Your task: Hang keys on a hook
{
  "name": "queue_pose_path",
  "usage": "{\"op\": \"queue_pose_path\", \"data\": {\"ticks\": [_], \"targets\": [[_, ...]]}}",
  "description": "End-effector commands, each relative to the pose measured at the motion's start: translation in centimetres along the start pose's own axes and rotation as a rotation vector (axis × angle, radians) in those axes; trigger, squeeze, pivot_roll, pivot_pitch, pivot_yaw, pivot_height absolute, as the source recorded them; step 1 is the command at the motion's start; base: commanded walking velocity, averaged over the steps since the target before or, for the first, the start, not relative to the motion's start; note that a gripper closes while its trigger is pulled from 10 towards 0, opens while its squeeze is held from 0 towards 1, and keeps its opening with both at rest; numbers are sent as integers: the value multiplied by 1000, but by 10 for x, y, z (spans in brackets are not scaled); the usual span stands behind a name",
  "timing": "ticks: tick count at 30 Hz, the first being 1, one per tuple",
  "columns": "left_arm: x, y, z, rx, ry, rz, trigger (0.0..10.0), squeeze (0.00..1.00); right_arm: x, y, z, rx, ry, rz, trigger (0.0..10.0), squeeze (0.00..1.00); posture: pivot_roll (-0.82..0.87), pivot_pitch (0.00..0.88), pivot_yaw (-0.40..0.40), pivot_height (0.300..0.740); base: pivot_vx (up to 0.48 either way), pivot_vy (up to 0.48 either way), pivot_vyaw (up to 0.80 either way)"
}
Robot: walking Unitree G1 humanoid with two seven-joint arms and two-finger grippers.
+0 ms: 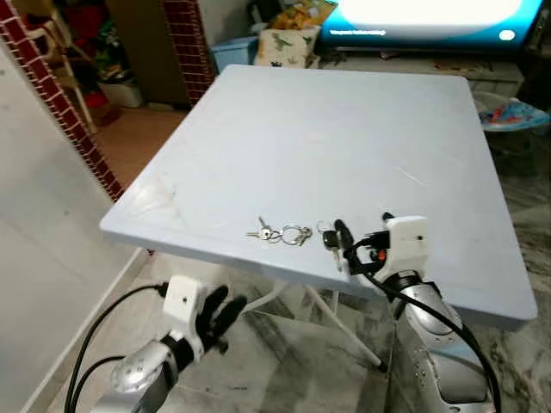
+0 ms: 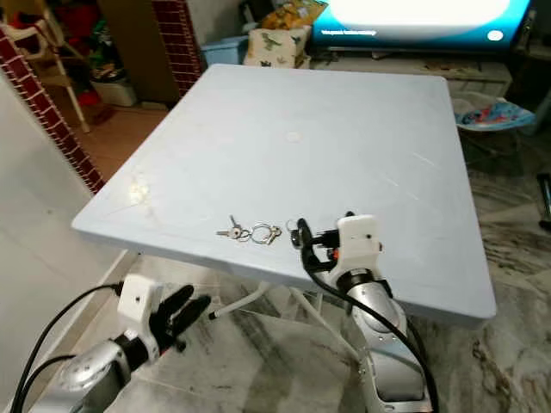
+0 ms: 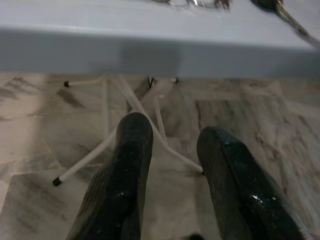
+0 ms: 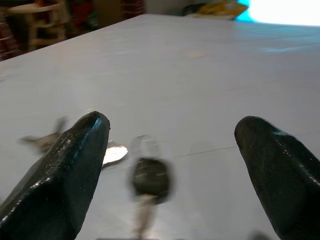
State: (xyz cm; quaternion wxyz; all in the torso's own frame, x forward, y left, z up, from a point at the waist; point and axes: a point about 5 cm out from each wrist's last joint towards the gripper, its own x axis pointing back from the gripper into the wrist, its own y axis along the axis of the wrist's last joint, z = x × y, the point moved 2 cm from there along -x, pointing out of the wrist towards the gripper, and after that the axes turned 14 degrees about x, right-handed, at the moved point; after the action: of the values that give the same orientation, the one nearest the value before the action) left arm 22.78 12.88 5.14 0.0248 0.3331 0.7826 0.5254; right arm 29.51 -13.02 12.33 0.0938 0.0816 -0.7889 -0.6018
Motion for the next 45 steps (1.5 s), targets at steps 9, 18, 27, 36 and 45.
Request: {"op": "queue_pose_path", "data": {"ticks": [9, 18, 27, 36, 45], "targets": [[-7, -2, -35, -22, -226, 125, 10000, 0, -8, -20, 5, 92, 76, 133, 10000, 0, -91, 87, 88, 740, 0, 0, 0], [-11, -6, -40, -53, -293, 186, 10000, 0, -23, -11, -1, 157, 109, 103, 10000, 0, -91, 103, 91, 740, 0, 0, 0], [-13, -3, -38, -63, -284, 178, 10000, 0, -36, -18, -7, 133, 127, 145, 10000, 0, -78, 90, 95, 740, 0, 0, 0], [-13, -3, -37, -66, -283, 174, 10000, 0, -40, -26, -12, 73, 125, 169, 0, 0, -75, 84, 96, 740, 0, 0, 0], [-13, -3, -41, -67, -291, 169, 10000, 0, -38, -31, -10, 57, 128, 175, 0, 0, -78, 84, 101, 740, 0, 0, 0]]}}
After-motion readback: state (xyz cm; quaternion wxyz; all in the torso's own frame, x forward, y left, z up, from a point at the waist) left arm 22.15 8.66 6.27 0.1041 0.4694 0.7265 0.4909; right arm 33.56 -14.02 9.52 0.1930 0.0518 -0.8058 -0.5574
